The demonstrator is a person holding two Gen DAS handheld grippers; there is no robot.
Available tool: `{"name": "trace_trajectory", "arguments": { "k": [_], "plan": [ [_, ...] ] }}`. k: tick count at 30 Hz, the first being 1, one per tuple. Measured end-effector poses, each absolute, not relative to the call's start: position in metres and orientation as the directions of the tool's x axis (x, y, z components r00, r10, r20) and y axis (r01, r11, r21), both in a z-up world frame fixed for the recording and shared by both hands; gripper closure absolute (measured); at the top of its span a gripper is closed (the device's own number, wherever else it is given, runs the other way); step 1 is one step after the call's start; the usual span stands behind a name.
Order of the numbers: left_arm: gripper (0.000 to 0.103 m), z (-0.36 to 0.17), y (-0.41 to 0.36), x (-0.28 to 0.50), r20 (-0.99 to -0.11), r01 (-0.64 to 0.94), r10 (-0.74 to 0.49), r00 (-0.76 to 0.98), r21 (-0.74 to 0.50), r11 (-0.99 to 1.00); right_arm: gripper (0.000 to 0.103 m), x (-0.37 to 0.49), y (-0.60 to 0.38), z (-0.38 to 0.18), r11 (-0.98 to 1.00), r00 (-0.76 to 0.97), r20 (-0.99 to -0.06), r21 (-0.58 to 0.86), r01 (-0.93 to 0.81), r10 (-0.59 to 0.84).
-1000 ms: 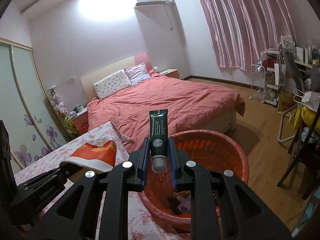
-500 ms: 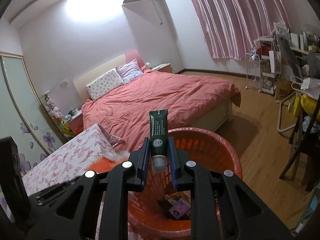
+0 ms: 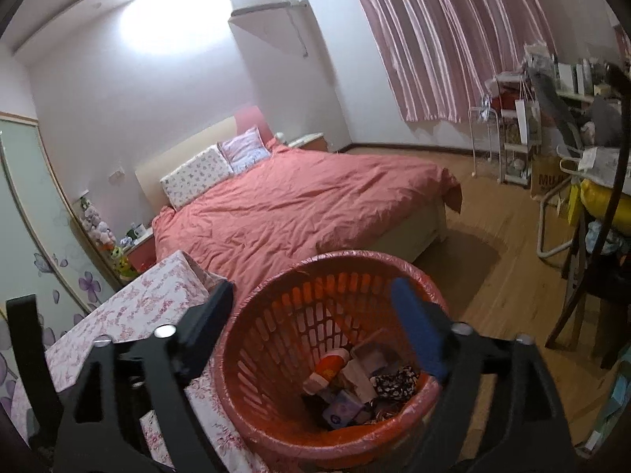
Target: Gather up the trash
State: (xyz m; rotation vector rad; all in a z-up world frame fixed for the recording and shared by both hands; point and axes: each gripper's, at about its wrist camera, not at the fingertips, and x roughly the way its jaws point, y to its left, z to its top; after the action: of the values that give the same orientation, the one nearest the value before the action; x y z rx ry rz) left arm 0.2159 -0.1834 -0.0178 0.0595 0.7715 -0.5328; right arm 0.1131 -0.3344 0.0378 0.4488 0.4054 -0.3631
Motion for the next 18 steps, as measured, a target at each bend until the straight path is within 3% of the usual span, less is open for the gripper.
{"name": "trace_trajectory", "arguments": {
  "k": [2, 8, 12, 18],
  "plan": [
    [0.03, -0.009, -0.165, 0.205, -0.654, 0.455, -0.421, 0.629, -0.129, 0.881, 0.012, 0.102, -0.322, 0.044, 0.847, 0.868, -0.414, 0.322, 0.422, -0.275],
    [0.01, 0.013, -0.103, 0.157, -0.573, 0.374, -0.358, 0.737, -0.096, 0.922, 0.006, 0.071, -0.284, 0.056, 0.85, 0.875, -0.32, 0.268, 0.452, -0.364],
    [0.005, 0.021, -0.072, 0.125, -0.52, 0.313, -0.291, 0.803, -0.048, 0.949, 0.006, 0.056, -0.267, 0.064, 0.859, 0.874, -0.306, 0.236, 0.454, -0.378],
    [0.004, 0.024, -0.032, 0.085, -0.485, 0.219, -0.21, 0.849, -0.038, 0.975, 0.005, 0.042, -0.224, 0.066, 0.893, 0.86, -0.305, 0.061, 0.446, -0.409]
  ]
}}
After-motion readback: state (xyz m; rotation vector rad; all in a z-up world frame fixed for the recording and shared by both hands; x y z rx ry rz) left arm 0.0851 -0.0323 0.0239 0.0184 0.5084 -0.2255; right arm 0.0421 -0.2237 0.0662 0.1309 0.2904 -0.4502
